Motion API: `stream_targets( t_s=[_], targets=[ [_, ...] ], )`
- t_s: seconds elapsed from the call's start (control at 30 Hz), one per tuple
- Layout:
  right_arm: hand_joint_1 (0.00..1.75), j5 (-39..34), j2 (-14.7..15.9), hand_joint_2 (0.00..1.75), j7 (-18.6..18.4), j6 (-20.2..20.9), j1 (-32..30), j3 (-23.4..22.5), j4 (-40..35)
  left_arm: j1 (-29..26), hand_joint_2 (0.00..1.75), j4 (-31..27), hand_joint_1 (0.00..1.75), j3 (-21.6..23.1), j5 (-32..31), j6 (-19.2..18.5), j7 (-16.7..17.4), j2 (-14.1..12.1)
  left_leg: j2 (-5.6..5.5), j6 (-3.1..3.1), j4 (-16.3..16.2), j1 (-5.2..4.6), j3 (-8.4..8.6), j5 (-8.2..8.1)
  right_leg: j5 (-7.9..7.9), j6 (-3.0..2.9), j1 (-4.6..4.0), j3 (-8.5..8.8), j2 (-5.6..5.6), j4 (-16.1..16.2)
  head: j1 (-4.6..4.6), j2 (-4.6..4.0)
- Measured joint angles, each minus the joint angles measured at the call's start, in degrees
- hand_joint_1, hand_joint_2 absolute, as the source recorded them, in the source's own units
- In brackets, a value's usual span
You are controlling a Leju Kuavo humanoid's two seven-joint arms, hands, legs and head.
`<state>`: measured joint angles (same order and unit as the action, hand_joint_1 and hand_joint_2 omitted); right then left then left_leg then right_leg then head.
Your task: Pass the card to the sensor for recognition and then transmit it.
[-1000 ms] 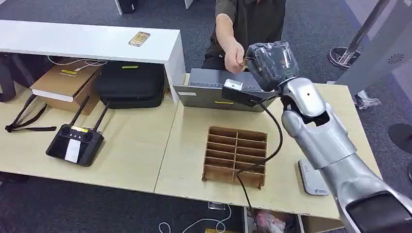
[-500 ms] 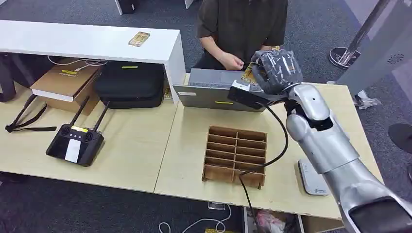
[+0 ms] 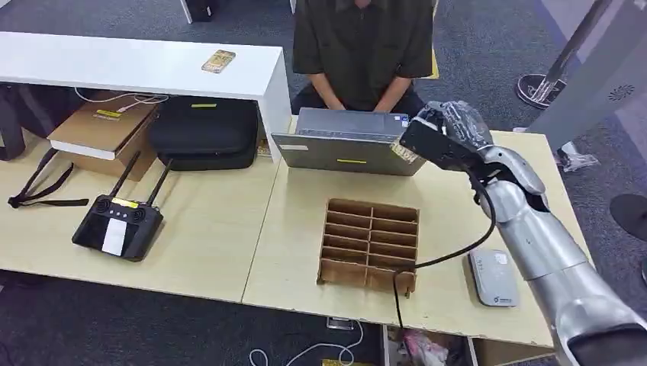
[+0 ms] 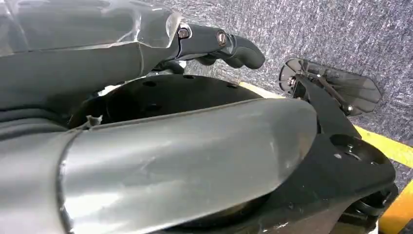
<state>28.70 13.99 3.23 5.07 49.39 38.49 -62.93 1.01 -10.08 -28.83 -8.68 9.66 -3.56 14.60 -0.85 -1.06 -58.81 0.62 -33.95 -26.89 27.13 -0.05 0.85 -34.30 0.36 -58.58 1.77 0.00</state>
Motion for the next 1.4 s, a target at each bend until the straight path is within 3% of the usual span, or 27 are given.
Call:
stream_targets(
  t_s=[0.4,0.5,0.7,1.0,1.4],
  targets=[
    [1.75,-2.14,6.25,1.75,-0.41,-2.34,-6.87,-4.65,-3.41,-0.09,0.0,0.02,0.0,-0.87,1.07,0.52,-1.18,0.0,-0.03,0.07,-0.01,-0.01,-0.03,-0.06,0.01,0.02,0.01,0.01,-0.04,0.01,0.0,0.0],
    [1.75,-2.12,7.14,1.75,-0.42,-2.71,-8.87,-7.25,-4.06,-0.05,0.0,0.0,0.0,-1.25,1.14,-0.37,-3.6,0.0,-0.01,0.07,-0.01,-0.01,-0.02,-0.06,0.01,0.02,0.01,0.0,-0.01,0.01,0.02,0.0],
    [1.75,-2.07,7.78,1.75,-0.44,-3.37,-11.97,-10.58,-5.25,0.13,0.0,-0.42,0.0,-1.25,1.05,-1.03,-5.14,0.02,0.0,0.08,-0.01,0.0,0.01,-0.07,0.01,0.02,0.0,0.0,0.01,0.01,0.0,0.0],
    [1.75,-1.75,8.28,1.75,-0.39,-7.12,-22.83,-18.57,-10.55,-0.95,0.0,-4.33,0.0,-0.92,1.01,0.13,-3.02,0.83,-0.07,0.15,-0.01,-0.01,-0.04,-0.13,0.08,0.08,0.0,0.02,-0.08,0.03,0.0,0.0],
    [1.75,0.11,7.41,1.75,-0.63,-8.13,-36.49,-29.79,-16.42,-2.76,0.0,-9.01,0.0,1.36,0.85,1.66,-0.55,1.79,-0.08,0.21,-0.01,-0.03,-0.07,-0.17,0.12,0.08,0.02,0.02,-0.12,0.02,0.02,0.0]
  ],
)
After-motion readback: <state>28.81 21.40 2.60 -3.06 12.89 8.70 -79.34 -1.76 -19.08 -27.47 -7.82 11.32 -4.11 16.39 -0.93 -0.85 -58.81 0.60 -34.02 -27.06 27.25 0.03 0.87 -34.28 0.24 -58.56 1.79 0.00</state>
